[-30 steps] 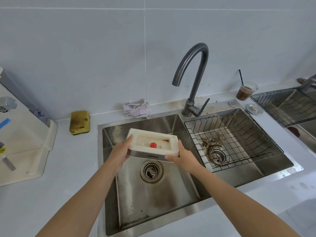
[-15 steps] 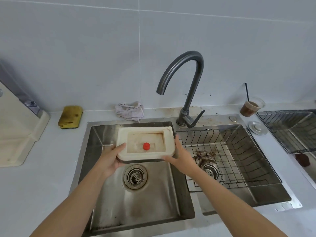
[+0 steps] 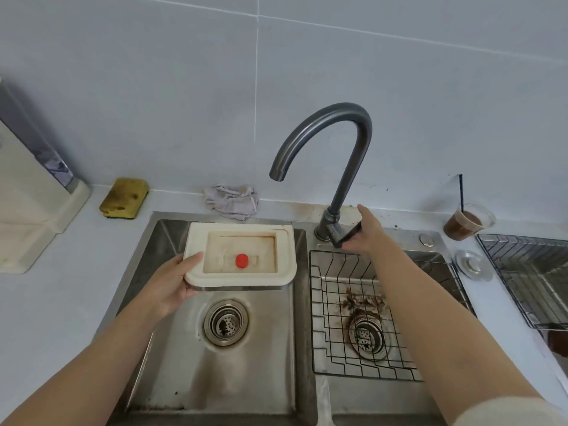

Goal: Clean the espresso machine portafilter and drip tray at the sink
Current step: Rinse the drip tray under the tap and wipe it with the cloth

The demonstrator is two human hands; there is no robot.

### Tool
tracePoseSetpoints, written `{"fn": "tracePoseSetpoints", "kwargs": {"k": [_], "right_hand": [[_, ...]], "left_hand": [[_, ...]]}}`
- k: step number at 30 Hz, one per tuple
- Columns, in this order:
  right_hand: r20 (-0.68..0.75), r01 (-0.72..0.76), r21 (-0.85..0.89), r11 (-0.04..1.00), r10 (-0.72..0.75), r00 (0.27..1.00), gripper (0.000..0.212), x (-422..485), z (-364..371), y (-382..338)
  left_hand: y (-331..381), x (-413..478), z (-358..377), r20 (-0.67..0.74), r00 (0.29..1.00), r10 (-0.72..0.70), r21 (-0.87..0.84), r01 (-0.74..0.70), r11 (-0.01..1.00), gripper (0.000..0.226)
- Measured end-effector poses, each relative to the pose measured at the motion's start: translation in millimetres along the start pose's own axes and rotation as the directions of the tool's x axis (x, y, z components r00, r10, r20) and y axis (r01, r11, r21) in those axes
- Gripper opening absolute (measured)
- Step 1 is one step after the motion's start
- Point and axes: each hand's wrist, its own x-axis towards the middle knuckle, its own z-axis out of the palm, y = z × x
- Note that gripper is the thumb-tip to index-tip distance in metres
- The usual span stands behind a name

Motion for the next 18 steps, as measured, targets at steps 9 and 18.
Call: {"fn": "tracePoseSetpoints", "kwargs": {"k": [9, 18], "right_hand": [[-0.192, 0.012, -0.262, 0.965, -0.064, 0.979, 0.027, 10, 9, -7], [-0.193, 0.083, -0.253, 0.964, -0.134, 0.972, 0.046, 8, 9, 0]], "left_hand": [[7, 14, -5, 0.027, 1.0, 0.0, -0.026, 0.001, 1.0, 0.017], [9, 17, -10, 0.03, 0.999, -0.025, -0.037, 0.026, 0.999, 0.031]]}}
